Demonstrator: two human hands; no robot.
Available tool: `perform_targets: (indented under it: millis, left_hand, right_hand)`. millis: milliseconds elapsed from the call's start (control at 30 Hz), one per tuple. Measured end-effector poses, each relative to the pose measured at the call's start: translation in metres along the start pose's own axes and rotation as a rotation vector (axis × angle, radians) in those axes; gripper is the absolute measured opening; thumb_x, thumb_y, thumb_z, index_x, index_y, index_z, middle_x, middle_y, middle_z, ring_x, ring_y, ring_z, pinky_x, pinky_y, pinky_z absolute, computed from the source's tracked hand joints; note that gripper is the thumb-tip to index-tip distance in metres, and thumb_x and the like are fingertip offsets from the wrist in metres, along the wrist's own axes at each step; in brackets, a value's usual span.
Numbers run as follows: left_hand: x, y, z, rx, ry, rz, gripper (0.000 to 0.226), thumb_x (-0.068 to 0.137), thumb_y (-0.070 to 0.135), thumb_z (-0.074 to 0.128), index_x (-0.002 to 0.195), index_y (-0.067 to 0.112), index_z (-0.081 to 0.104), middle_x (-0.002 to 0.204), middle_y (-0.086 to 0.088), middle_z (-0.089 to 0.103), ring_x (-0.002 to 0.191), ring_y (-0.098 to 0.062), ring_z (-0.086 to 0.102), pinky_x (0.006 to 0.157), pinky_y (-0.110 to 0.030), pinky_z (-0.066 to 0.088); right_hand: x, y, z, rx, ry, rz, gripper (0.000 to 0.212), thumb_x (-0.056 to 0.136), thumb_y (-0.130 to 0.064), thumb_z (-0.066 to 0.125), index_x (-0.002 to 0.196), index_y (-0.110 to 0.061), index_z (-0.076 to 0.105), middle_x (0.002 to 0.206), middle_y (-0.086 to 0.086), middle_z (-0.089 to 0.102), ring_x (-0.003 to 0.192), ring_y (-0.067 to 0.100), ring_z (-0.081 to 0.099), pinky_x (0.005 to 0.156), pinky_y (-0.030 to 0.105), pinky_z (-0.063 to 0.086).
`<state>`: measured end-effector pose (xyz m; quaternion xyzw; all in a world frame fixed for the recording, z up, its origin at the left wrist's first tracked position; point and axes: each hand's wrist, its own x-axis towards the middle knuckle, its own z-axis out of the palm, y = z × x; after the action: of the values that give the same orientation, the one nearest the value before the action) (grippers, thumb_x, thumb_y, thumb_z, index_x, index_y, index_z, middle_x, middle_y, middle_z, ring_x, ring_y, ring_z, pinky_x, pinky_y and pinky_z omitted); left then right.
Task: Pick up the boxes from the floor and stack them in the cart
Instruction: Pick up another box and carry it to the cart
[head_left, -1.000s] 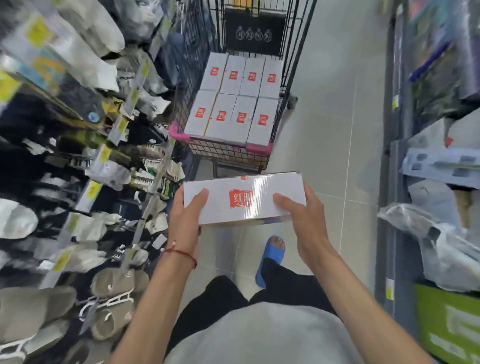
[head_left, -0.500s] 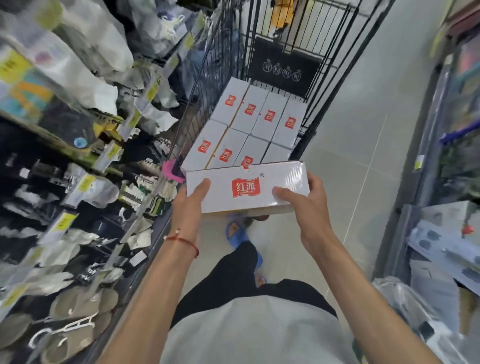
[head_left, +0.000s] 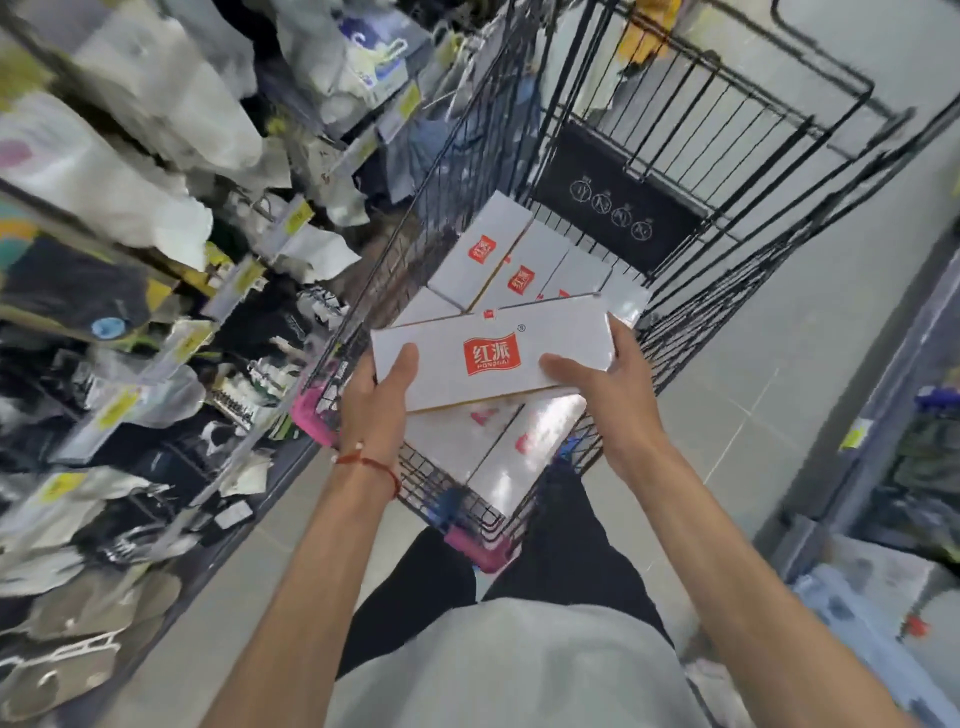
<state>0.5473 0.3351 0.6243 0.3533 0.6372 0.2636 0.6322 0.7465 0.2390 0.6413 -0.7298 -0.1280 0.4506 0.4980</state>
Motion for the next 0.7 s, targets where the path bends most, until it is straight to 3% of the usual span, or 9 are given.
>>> perform_targets:
  millis: [133, 233, 300, 333, 433, 533, 700]
  left_hand:
    - [0.03, 0.007, 0.039, 0.058, 0.106, -0.039, 0.058, 0.078, 0.059, 0.069, 0.128, 0.03, 0.063, 0.123, -0.001, 0.07, 0.109, -0.023, 0.068, 0.098, -0.052, 0.053]
    - [0.045, 0.01, 0.071, -0.042, 0.185, -0.093, 0.052, 0.089, 0.044, 0.068, 0.136, 0.023, 0.057, 0.123, -0.001, 0.069, 0.101, -0.015, 0.071, 0.091, -0.044, 0.058]
    - [0.057, 0.013, 0.091, -0.116, 0.236, -0.117, 0.041, 0.096, 0.027, 0.064, 0.135, 0.017, 0.055, 0.111, 0.005, 0.071, 0.089, -0.003, 0.072, 0.082, -0.029, 0.06]
    - [0.063, 0.014, 0.099, -0.132, 0.237, -0.132, 0.042, 0.097, 0.023, 0.064, 0.137, 0.016, 0.053, 0.111, 0.005, 0.071, 0.091, -0.002, 0.071, 0.084, -0.028, 0.059]
    - [0.082, 0.019, 0.118, -0.131, 0.201, -0.174, 0.053, 0.093, 0.016, 0.068, 0.142, 0.02, 0.048, 0.118, 0.004, 0.071, 0.107, -0.013, 0.067, 0.098, -0.041, 0.053]
    - [0.104, 0.025, 0.132, -0.079, 0.212, -0.181, 0.059, 0.089, -0.001, 0.068, 0.141, 0.017, 0.047, 0.113, 0.006, 0.069, 0.103, -0.008, 0.065, 0.097, -0.029, 0.051]
    - [0.139, 0.033, 0.147, -0.063, 0.266, -0.212, 0.061, 0.089, 0.0, 0.068, 0.143, 0.018, 0.044, 0.121, 0.002, 0.065, 0.11, -0.014, 0.061, 0.094, -0.025, 0.049]
  right_hand:
    - [0.075, -0.022, -0.012, -0.076, -0.148, 0.002, 0.071, 0.079, -0.012, 0.086, 0.141, -0.029, 0.055, 0.131, -0.009, 0.068, 0.117, 0.003, 0.064, 0.083, 0.015, 0.049]
    - [0.123, -0.04, -0.02, -0.141, -0.255, 0.006, 0.066, 0.081, -0.003, 0.083, 0.137, -0.027, 0.058, 0.124, -0.011, 0.073, 0.109, -0.005, 0.067, 0.078, 0.008, 0.052]
    - [0.156, -0.047, -0.024, -0.179, -0.316, -0.001, 0.066, 0.081, -0.003, 0.083, 0.137, -0.028, 0.058, 0.125, -0.008, 0.073, 0.116, 0.006, 0.067, 0.086, 0.017, 0.055]
    - [0.172, -0.05, -0.025, -0.188, -0.346, 0.004, 0.066, 0.081, -0.002, 0.083, 0.138, -0.027, 0.058, 0.125, -0.007, 0.073, 0.118, 0.01, 0.067, 0.087, 0.02, 0.056]
    - [0.215, -0.06, -0.023, -0.224, -0.393, 0.022, 0.065, 0.082, 0.004, 0.08, 0.139, -0.021, 0.058, 0.123, -0.003, 0.073, 0.111, 0.009, 0.07, 0.075, 0.016, 0.057]
    - [0.255, -0.065, -0.018, -0.28, -0.413, 0.029, 0.068, 0.08, -0.001, 0.084, 0.139, -0.019, 0.055, 0.124, -0.003, 0.071, 0.11, 0.006, 0.068, 0.075, 0.014, 0.056]
    - [0.307, -0.074, 0.004, -0.383, -0.451, 0.01, 0.073, 0.081, -0.007, 0.086, 0.14, -0.023, 0.045, 0.132, -0.007, 0.057, 0.119, 0.005, 0.057, 0.081, 0.016, 0.054]
